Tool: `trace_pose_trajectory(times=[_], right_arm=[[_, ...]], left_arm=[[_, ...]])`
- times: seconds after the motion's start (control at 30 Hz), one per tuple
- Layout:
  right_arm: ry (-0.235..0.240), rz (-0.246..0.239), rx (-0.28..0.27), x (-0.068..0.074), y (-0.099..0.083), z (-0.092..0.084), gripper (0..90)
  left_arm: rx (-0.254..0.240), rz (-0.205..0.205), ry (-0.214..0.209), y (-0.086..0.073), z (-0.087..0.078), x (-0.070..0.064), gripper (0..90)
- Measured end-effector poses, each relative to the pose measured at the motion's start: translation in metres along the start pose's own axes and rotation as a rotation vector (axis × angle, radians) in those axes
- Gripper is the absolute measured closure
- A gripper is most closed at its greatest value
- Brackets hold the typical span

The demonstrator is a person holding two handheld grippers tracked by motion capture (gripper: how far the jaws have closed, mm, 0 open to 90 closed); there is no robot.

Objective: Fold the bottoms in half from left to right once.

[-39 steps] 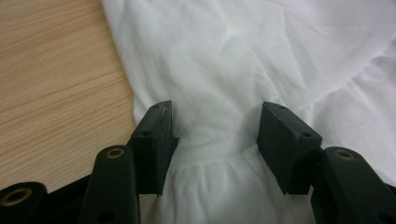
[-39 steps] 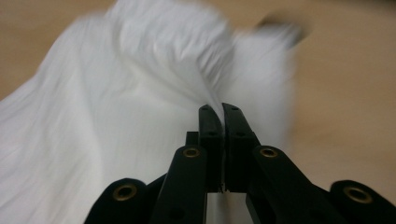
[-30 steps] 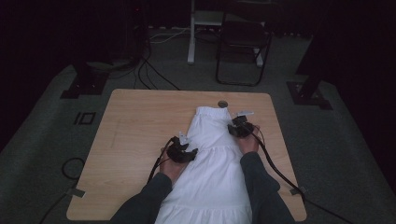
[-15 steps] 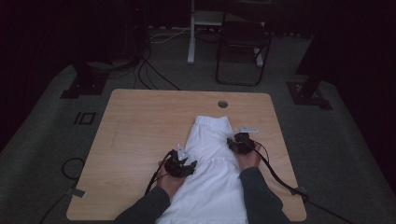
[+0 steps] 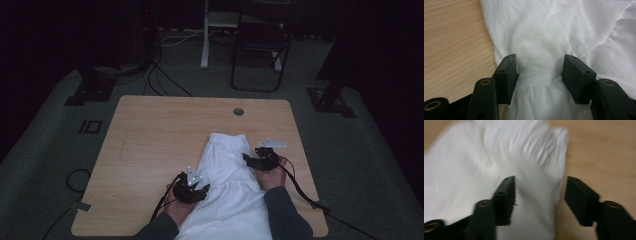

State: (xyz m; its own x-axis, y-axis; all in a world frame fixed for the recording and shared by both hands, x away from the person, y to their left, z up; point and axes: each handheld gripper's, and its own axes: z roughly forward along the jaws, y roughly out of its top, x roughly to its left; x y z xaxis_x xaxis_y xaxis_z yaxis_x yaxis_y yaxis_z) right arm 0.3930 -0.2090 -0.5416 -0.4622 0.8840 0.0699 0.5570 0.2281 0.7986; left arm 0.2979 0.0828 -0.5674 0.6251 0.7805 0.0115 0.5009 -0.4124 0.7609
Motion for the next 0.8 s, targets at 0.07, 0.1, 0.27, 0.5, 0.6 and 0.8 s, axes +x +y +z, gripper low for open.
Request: trace_pose_trajectory(times=[0.07,0.1,0.27,0.5,0.6,0.8], right_arm=[[-0.018,-0.002,-0.005,-0.001,0.005,0.001,34.5],[-0.006,-0.02,-0.003,-0.004,0.014,0.006,34.1],[-0.001,-0.11,0.123,-0.003,0.021,0.028,44.2],[-0.072,-0.125,0.047,-0.004,0.037,0.037,52.3],[-0.009,-0.1,0.053,-0.004,0.035,0.04,38.7],[0.07,-0.03,0.028,-0.01,0.027,0.041,22.1]], left_arm=[[0.0,0.0,0.0,0.0,0.0,0.0,45.6],[0.0,0.0,0.0,0.0,0.0,0.0,45.6],[0.001,0.001,-0.001,0.0,0.0,0.0,45.5],[0.002,0.0,-0.001,0.0,0.0,0.0,45.6],[0.001,-0.002,-0.002,0.0,0.0,0.001,45.6],[0.0,-0.003,-0.002,0.0,0.0,0.0,45.6]])
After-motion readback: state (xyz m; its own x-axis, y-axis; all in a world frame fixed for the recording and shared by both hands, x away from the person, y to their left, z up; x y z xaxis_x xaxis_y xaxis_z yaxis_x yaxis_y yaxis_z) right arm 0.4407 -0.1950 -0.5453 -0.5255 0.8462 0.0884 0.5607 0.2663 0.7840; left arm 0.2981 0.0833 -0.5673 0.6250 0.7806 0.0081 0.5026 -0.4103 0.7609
